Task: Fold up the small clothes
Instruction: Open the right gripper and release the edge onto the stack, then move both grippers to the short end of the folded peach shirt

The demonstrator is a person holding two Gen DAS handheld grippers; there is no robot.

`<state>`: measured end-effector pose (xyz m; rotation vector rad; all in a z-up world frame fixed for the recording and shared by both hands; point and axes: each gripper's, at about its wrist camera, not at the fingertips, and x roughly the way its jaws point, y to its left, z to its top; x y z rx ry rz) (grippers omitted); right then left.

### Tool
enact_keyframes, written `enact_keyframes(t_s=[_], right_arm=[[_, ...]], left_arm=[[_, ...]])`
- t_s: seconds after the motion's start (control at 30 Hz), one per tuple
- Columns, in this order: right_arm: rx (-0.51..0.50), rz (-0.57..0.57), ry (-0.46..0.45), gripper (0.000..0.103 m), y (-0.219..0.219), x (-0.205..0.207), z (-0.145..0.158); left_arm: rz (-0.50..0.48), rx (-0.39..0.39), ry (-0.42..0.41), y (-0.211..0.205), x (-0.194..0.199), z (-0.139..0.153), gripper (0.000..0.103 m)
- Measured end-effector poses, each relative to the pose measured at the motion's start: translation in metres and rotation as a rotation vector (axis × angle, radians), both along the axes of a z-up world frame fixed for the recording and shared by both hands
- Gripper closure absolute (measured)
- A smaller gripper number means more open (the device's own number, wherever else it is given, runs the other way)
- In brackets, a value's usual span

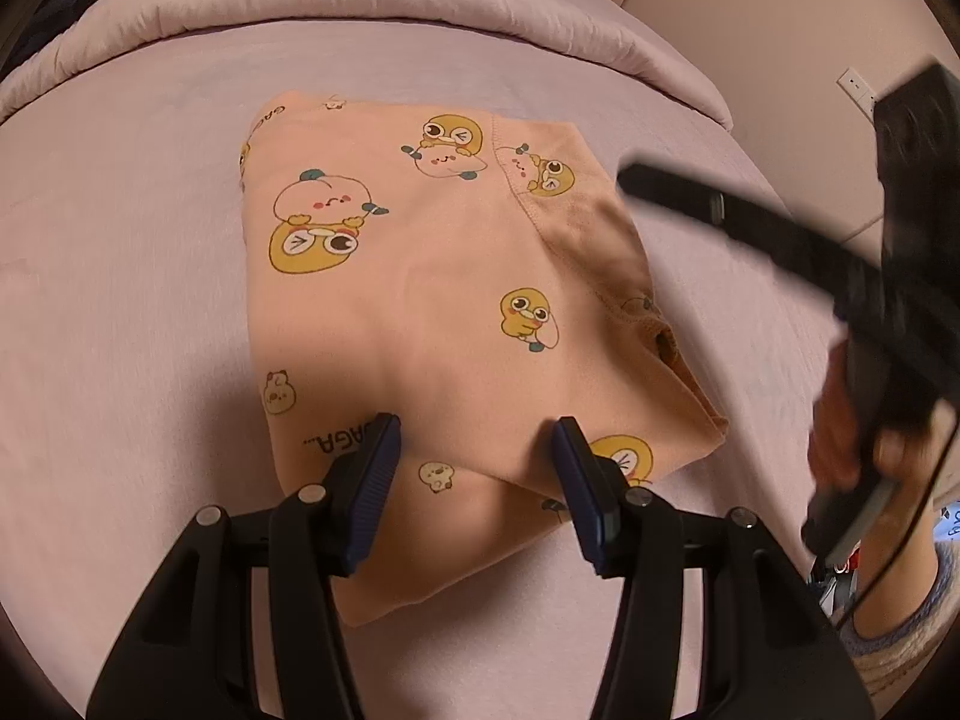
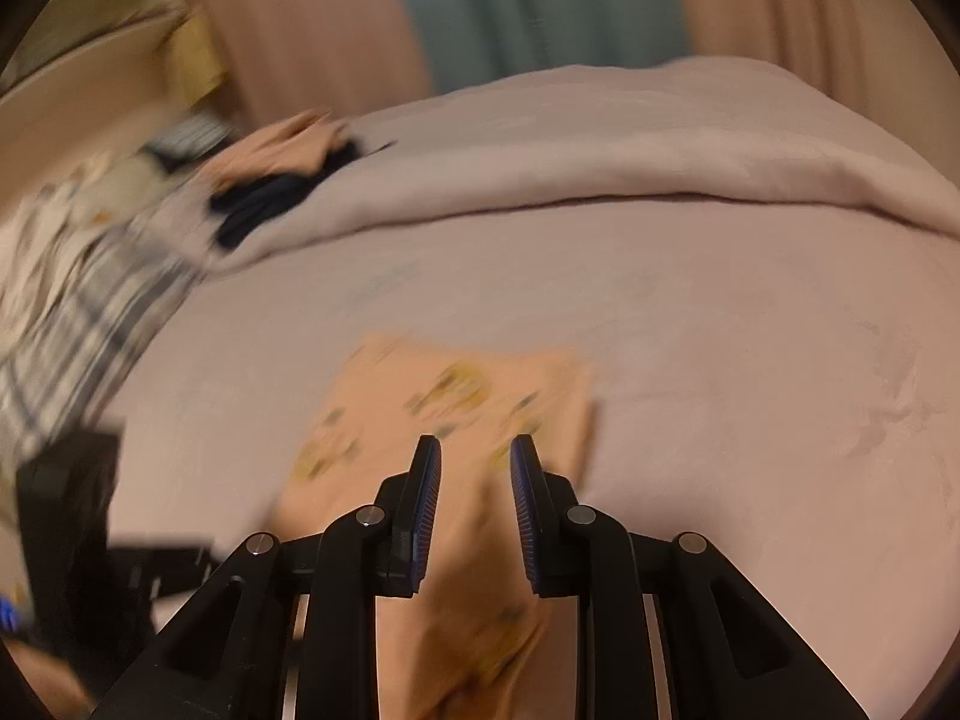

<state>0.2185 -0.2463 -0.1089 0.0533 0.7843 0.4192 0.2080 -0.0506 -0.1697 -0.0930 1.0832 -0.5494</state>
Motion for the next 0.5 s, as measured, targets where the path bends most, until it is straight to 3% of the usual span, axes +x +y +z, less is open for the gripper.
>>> enact_keyframes(t_s=[0.27,0.5], right_arm=[[-0.179,0.029,0.106,0.080,0.007,-0.016,-0.038],[-0.114,-0.045,0.159,0.075,-0.019,-0.023,-0.048]], left_arm=[[-0.007,0.008,-0.001,0.006,-0.007,-0.001,0.050],[-0.009,0.012,0.004,0.013,-0.017,-0.006,0.050]])
